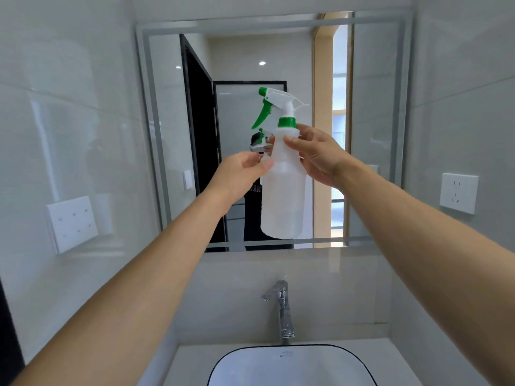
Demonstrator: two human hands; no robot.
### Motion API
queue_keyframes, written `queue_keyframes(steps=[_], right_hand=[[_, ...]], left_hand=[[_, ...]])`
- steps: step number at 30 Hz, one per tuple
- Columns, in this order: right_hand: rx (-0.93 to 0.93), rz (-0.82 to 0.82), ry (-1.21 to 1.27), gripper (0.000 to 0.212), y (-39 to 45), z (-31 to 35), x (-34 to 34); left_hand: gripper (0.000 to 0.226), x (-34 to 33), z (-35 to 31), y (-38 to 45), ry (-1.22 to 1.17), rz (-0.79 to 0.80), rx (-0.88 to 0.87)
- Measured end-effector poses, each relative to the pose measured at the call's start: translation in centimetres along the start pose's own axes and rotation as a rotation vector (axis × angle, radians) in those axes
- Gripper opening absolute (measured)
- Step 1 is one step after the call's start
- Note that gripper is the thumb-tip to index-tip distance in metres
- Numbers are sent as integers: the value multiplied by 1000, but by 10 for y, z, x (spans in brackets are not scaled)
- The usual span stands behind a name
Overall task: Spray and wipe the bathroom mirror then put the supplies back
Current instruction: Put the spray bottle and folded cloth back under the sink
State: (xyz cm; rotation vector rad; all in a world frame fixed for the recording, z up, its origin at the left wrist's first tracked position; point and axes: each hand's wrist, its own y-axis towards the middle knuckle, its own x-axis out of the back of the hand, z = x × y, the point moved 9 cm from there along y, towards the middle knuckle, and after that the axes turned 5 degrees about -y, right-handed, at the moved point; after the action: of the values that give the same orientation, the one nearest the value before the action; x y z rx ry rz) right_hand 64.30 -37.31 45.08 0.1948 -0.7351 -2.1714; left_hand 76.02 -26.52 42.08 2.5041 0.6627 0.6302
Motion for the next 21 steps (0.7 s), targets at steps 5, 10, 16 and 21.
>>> queue_keyframes(steps=[5,10,16,21], right_hand=[[15,17,75,35,9,-11,-19],[27,119,149,26,8,-27,-51],[14,249,256,30,-6,-43,-91],[-9,354,281,56,-33,-33,-136]], left_hand=[[43,-1,22,-25,76,-13,69],[62,9,40,-55,190,-216,124],[83,25,43,-105,290,-500,218],[81,43,23,-169,309,-726,222]])
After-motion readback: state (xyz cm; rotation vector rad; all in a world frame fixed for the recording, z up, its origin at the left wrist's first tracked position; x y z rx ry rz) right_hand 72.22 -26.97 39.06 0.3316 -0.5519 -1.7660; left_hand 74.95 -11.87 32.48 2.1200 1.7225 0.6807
